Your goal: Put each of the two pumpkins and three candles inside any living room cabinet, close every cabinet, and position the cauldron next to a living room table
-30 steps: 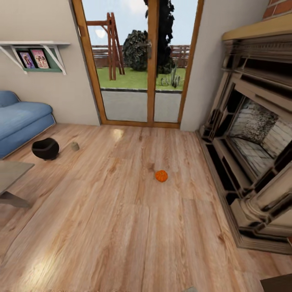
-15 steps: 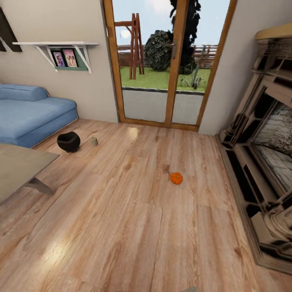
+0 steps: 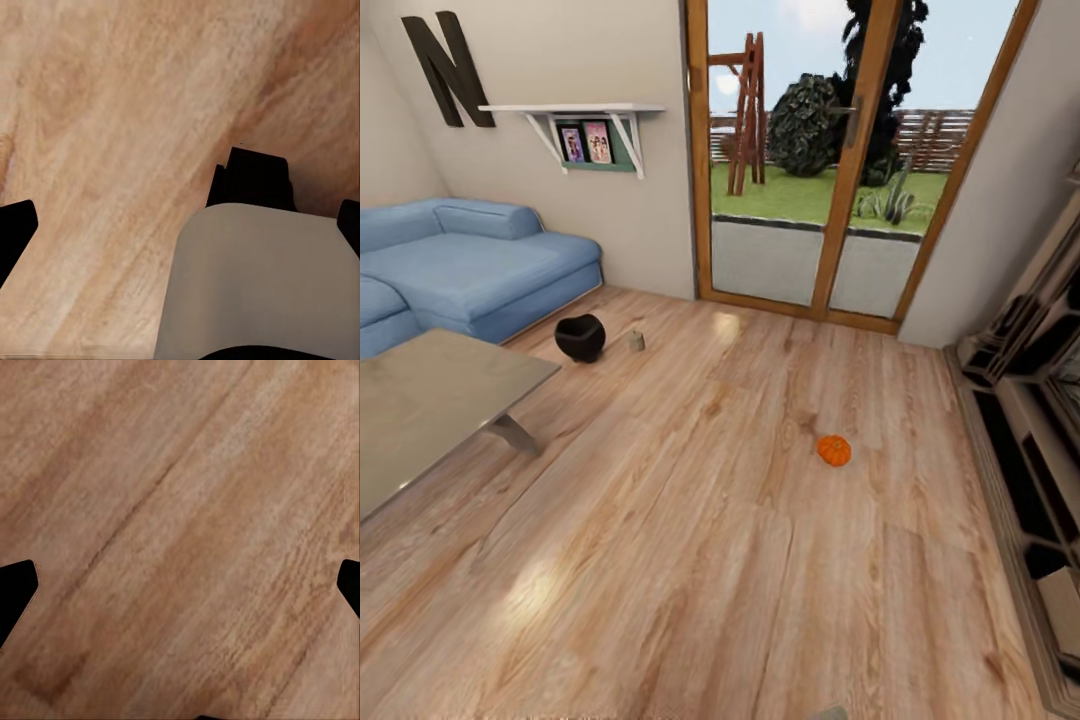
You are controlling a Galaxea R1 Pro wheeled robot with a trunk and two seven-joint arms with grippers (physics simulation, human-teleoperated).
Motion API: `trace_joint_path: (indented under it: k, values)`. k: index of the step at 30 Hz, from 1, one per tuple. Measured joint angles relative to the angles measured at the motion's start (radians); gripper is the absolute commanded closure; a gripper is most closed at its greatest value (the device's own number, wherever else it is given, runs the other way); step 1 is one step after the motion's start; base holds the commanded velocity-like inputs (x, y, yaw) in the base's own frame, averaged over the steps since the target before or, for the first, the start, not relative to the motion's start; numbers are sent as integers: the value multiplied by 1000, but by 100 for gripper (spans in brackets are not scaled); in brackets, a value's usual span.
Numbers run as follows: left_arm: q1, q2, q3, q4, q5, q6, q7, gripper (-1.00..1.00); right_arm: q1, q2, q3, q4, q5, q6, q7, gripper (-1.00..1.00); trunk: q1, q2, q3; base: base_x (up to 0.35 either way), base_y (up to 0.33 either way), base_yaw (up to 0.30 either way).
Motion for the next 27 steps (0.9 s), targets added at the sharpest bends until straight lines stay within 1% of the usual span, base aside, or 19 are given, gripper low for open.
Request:
trace_joint_path:
  k: [11, 17, 21, 27]
  values:
    - [0, 0, 0, 0, 0, 0, 0, -100, 0, 0, 0, 0, 0, 0, 0, -100, 0, 0, 0, 0, 0, 290]
    - [0, 0, 0, 0, 0, 0, 0, -100, 0, -4, 0, 0, 0, 0, 0, -100, 0, 0, 0, 0, 0, 284]
    - [0, 0, 0, 0, 0, 0, 0, -100, 0, -6, 0, -1, 3, 1, -1, -100, 0, 0, 0, 0, 0, 92]
    - [0, 0, 0, 0, 0, 0, 0, -100, 0, -7, 0, 0, 3, 7, 0, -100, 0, 0, 0, 0, 0, 7]
